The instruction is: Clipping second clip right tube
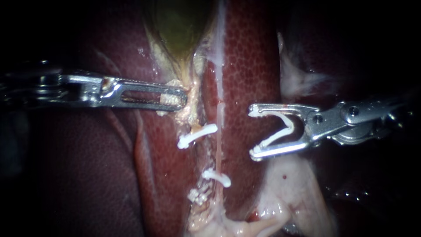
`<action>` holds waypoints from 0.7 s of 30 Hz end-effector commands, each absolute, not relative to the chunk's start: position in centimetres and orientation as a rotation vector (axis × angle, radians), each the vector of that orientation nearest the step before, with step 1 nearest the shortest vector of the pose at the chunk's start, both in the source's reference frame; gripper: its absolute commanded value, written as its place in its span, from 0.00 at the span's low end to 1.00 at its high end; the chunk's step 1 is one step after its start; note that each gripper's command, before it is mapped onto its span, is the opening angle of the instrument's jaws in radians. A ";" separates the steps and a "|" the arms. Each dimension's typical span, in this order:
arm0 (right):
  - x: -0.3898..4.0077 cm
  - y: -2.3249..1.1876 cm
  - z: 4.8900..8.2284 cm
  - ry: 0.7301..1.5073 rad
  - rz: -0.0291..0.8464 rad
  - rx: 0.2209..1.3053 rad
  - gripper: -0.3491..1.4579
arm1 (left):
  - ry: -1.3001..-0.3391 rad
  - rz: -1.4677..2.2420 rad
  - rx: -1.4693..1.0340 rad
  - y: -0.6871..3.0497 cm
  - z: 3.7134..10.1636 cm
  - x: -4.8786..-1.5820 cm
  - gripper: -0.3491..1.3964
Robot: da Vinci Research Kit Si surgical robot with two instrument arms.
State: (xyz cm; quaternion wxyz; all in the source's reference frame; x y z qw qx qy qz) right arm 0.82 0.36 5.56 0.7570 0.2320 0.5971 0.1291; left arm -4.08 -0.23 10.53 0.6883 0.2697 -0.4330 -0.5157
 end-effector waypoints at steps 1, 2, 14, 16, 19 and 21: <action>0.83 0.36 5.56 1.301 0.282 0.506 0.52 | -0.969 -1.154 0.605 -0.22 10.52 -4.08 0.00; 0.83 0.36 5.56 1.301 0.282 0.506 0.52 | -0.969 -1.154 0.605 -0.22 10.51 -4.08 0.00; 0.84 0.36 5.56 1.301 0.282 0.505 0.52 | -0.971 -1.179 0.607 0.03 10.05 -3.70 0.00; 0.84 0.36 5.56 1.301 0.282 0.505 0.52 | -0.978 -1.190 0.601 0.08 9.96 -3.62 0.00; 0.84 0.36 5.56 1.301 0.282 0.505 0.52 | -0.991 -1.195 0.589 0.16 9.82 -3.50 0.00; 0.85 0.35 5.56 1.301 0.282 0.505 0.52 | -0.997 -1.193 0.579 0.20 9.75 -3.44 0.00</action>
